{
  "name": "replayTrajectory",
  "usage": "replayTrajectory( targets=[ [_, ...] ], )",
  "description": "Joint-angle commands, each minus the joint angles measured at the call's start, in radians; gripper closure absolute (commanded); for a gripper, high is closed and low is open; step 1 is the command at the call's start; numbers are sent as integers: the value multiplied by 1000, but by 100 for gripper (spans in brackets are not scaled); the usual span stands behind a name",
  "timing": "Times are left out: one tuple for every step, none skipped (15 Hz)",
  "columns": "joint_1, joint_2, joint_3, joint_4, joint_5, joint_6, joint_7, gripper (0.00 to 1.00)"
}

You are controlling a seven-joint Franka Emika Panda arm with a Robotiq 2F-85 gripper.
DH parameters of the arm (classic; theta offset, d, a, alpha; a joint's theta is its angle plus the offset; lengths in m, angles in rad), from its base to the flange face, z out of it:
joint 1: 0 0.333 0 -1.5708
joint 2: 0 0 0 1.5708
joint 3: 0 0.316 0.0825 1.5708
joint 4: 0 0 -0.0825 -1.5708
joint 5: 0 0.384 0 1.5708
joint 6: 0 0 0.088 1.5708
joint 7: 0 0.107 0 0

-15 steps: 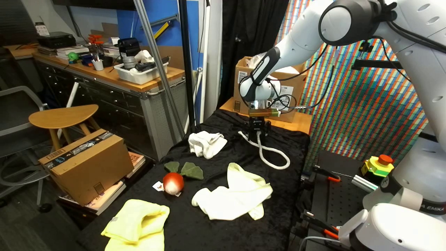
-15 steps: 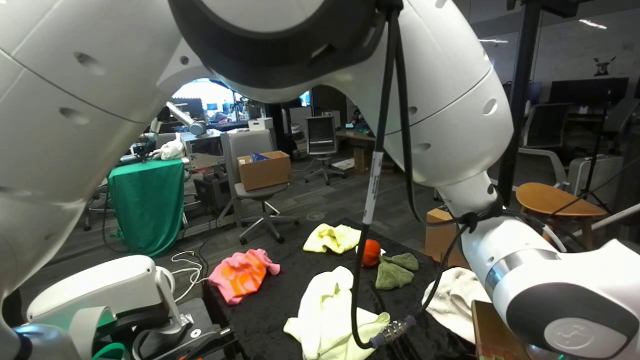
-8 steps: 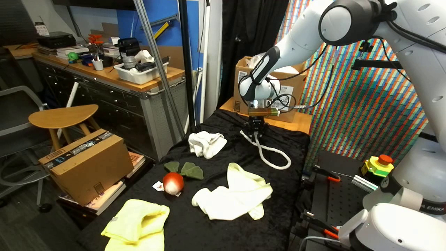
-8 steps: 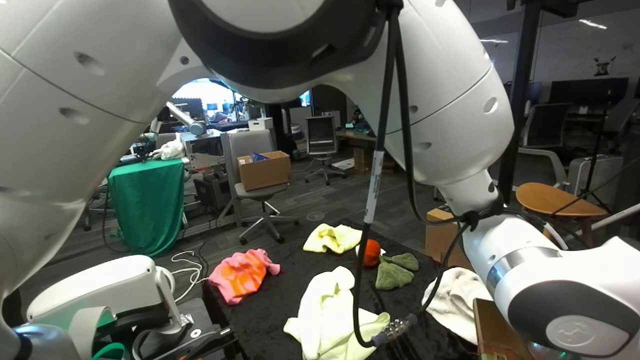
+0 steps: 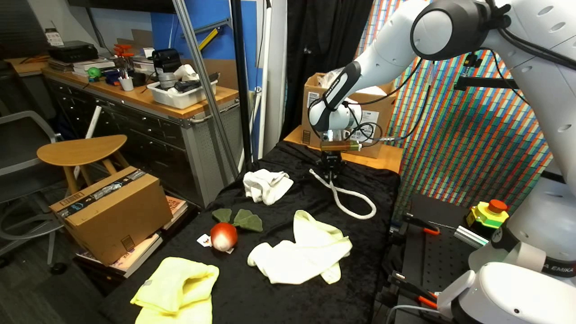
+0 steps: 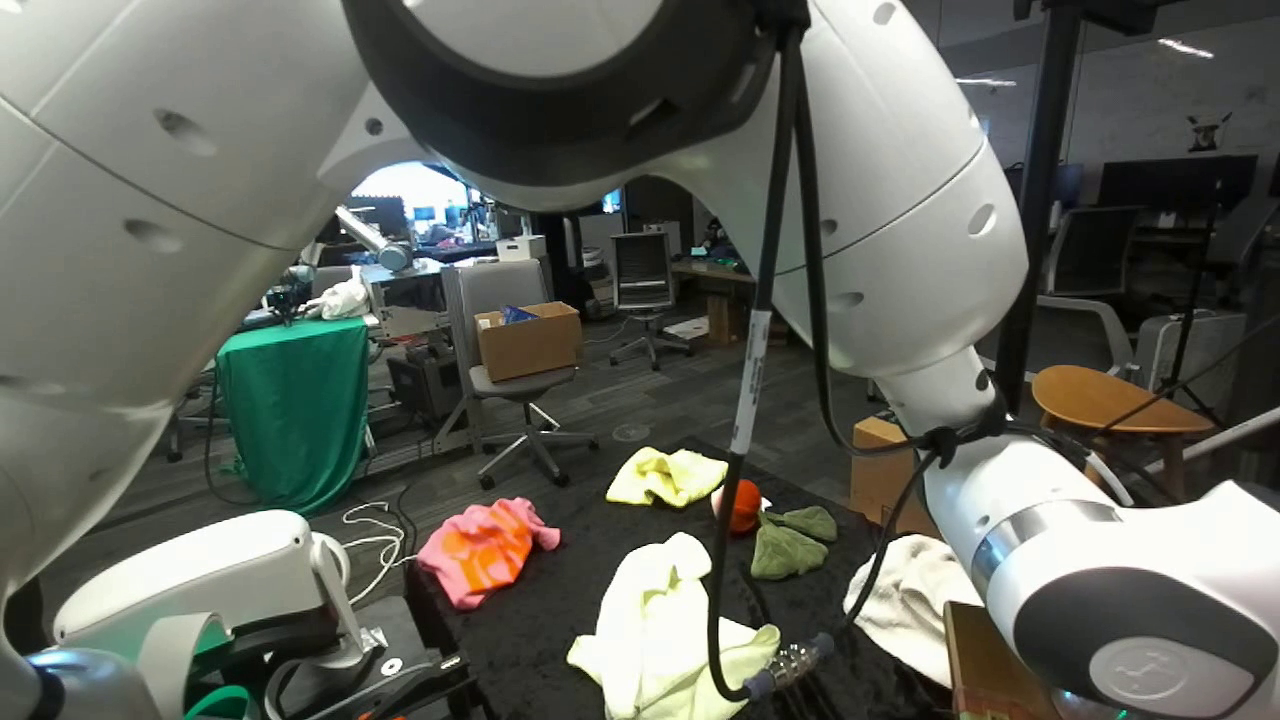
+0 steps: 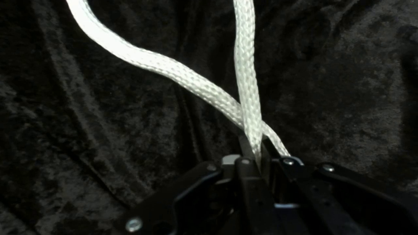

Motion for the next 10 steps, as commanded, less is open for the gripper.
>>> replayTrajectory(
  targets=[
    [15,-15,-10,-6,9,-7,-5,91],
    [25,-39,-15,-29,1,4,-8,92],
    [32,-59,-18,-48,-5,10,-10,92],
    [45,-91,-25,-77,-15,22,-11,92],
    [58,-132,-32,-116,-25,44,-13,92],
    [70,-172,-40,-151,-34,64,-15,92],
    [81,-224,-47,-198,-41,97,-18,92],
    [92,-272,-55,-239,-50,124,-21,92],
    [100,-328,-62,-284,-58,152,-26,92],
    [111,-375,-70,-322,-67,184,-21,92]
  ],
)
